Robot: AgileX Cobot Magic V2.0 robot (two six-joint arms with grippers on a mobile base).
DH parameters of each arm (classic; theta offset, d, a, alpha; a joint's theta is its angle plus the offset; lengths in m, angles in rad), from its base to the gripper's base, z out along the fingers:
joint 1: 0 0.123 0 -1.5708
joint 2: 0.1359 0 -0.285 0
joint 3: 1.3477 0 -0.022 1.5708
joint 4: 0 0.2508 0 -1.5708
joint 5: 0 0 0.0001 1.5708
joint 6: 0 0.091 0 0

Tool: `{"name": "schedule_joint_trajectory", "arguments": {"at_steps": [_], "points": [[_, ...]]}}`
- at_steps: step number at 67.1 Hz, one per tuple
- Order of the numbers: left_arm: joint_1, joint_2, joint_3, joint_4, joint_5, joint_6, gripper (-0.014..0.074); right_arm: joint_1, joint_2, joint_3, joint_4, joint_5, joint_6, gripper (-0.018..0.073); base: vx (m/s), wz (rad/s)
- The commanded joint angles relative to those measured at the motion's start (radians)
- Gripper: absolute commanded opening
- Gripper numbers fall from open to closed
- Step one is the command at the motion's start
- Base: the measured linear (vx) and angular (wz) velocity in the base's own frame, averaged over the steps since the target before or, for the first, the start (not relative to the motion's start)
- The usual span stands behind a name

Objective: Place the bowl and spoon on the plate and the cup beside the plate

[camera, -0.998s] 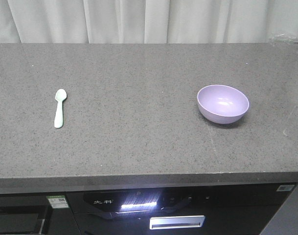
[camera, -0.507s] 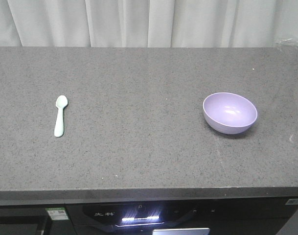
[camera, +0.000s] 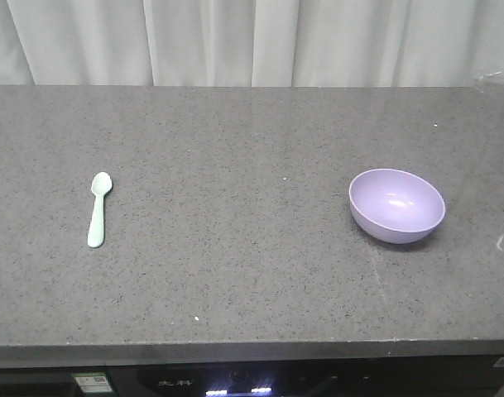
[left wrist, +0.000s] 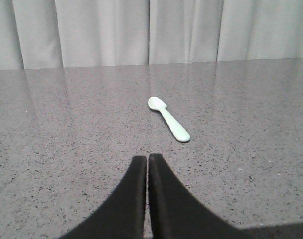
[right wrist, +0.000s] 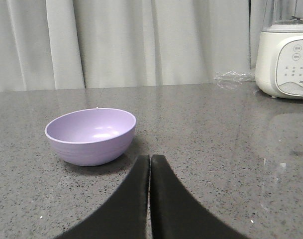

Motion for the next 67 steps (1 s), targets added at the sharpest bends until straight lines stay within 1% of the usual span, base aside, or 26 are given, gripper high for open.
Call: {"name": "schedule_joint_trajectory", "arguments": {"at_steps": [1, 67], "points": [[0.002, -0.013, -0.007, 0.0, -0.077, -0.005, -0.0006, -0.007, -0.008, 0.005, -0.004, -0.079, -0.003, -0.0003, 0.05, 0.0], [0.002, -0.013, -0.007, 0.0, -0.077, -0.005, -0.0006, -0.007, -0.008, 0.005, -0.004, -0.079, -0.003, -0.0003, 0.04, 0.0]]}}
